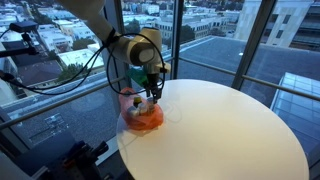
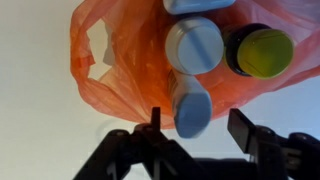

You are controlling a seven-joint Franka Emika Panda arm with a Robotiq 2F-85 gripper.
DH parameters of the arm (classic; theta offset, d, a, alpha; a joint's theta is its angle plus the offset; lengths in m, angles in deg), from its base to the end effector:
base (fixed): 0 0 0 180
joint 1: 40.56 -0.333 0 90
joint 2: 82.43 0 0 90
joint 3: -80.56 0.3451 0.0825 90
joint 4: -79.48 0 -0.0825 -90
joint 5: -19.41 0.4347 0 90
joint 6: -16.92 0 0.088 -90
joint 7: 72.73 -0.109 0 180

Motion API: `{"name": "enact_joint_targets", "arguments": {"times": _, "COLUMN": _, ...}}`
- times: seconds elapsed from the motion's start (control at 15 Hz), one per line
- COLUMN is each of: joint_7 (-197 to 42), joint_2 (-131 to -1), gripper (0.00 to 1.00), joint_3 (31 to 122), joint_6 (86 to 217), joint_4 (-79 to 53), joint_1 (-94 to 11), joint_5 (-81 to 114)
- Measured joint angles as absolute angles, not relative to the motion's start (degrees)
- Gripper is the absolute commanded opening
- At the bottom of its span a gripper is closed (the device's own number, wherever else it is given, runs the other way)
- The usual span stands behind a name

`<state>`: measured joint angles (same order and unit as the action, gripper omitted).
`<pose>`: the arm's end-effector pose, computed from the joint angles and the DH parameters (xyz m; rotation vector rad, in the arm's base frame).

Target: Remove the roll-on stick from the plastic bag and put it on the table

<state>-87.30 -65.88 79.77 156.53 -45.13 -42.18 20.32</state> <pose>0.5992 0.0087 0.2421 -3.1140 0.3937 0.0433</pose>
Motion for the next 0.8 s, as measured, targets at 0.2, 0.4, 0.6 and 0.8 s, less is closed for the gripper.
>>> {"name": "enact_joint_targets", "arguments": {"times": 0.2, "joint_7": -87.31, "joint_2": -65.9, "gripper": 0.16, "joint_3": 79.76, "joint_6": 156.53, "joint_4": -44.89, "joint_1": -42.65, "joint_5": 20.31}}
{"name": "enact_joint_targets", "arguments": {"times": 0.4, "joint_7": -87.31, "joint_2": -66.13, "gripper": 0.1, "joint_3": 79.67, "joint_6": 156.5, "joint_4": -44.9, "joint_1": -42.71, "joint_5": 20.31}}
{"name": "enact_joint_targets", "arguments": {"times": 0.6, "joint_7": -87.31, "joint_2": -67.38, "gripper": 0.1, "joint_3": 79.27, "joint_6": 156.43, "joint_4": -44.93, "joint_1": -42.68, "joint_5": 20.31}}
{"name": "enact_joint_targets", "arguments": {"times": 0.8, "joint_7": -87.31, "joint_2": -70.58, "gripper": 0.1, "joint_3": 78.61, "joint_6": 155.81, "joint_4": -45.05, "joint_1": -42.5, "joint_5": 20.31}}
